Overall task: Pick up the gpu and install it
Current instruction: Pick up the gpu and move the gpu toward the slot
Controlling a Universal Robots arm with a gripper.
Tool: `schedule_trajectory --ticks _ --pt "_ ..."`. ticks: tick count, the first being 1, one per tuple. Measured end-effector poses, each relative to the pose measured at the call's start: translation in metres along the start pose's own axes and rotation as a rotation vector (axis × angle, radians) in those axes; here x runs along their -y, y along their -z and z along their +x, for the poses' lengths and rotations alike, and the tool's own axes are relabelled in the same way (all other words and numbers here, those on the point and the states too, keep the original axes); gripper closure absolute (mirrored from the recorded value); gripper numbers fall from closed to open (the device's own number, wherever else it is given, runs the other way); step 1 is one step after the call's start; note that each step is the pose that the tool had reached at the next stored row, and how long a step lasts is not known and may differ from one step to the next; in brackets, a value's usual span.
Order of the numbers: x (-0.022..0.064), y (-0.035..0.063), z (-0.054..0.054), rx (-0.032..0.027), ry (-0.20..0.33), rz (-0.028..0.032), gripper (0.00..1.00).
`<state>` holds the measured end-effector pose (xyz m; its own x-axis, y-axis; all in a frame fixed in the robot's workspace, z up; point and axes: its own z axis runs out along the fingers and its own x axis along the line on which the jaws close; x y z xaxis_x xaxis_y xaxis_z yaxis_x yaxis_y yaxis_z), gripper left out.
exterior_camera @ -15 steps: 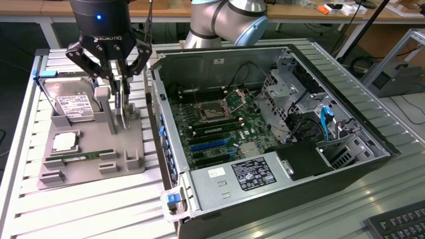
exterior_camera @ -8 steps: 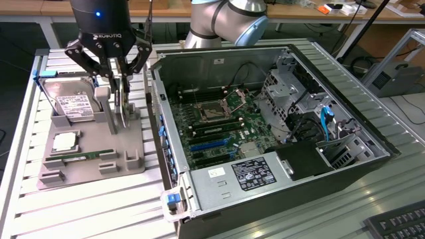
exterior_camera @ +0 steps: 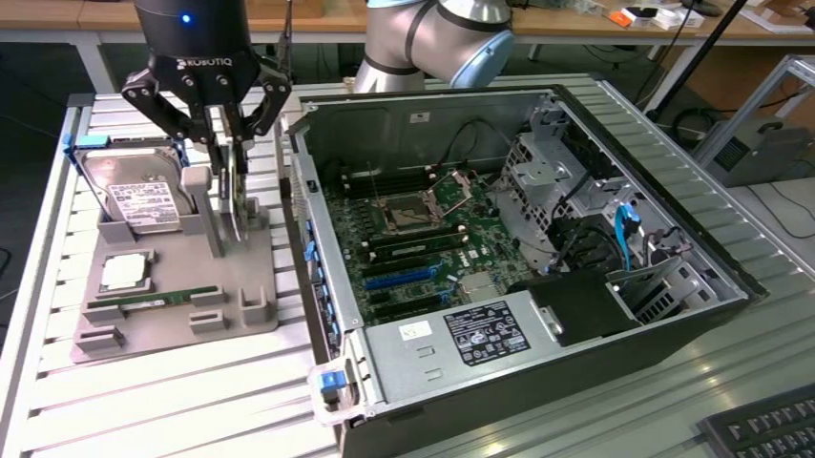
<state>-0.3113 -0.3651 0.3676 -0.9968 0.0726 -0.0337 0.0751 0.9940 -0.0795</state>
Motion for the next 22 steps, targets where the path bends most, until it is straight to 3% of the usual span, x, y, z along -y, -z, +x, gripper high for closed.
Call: schedule_trajectory --ticks 22 --pt "0.001 0.0124 0.0 0.0 0.0 0.0 0.73"
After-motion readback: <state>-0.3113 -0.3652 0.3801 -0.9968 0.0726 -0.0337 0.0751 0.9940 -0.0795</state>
